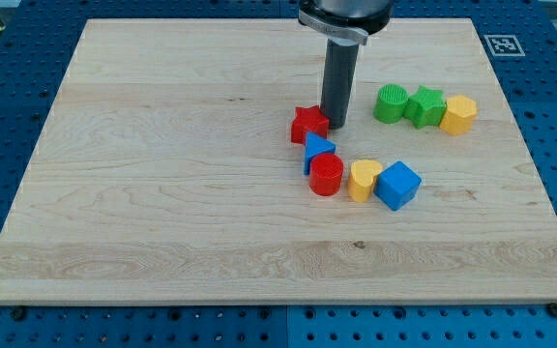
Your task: Separate the green circle from the green star
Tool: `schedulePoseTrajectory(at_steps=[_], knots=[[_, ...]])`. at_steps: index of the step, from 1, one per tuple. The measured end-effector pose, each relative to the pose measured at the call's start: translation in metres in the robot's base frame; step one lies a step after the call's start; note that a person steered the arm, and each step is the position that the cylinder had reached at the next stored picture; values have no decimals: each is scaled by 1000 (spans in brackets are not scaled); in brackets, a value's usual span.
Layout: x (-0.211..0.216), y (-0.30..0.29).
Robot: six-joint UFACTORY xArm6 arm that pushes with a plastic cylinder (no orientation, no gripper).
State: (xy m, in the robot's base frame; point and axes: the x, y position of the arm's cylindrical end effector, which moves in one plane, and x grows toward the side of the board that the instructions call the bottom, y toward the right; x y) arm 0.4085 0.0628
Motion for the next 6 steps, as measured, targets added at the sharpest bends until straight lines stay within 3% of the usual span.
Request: schedulePoseTrajectory(at_steps=[1, 2, 3, 4, 5, 6], knots=[[-2, -4], [-51, -10], [-87, 15], [-94, 78], [-71, 134], [-34, 138]])
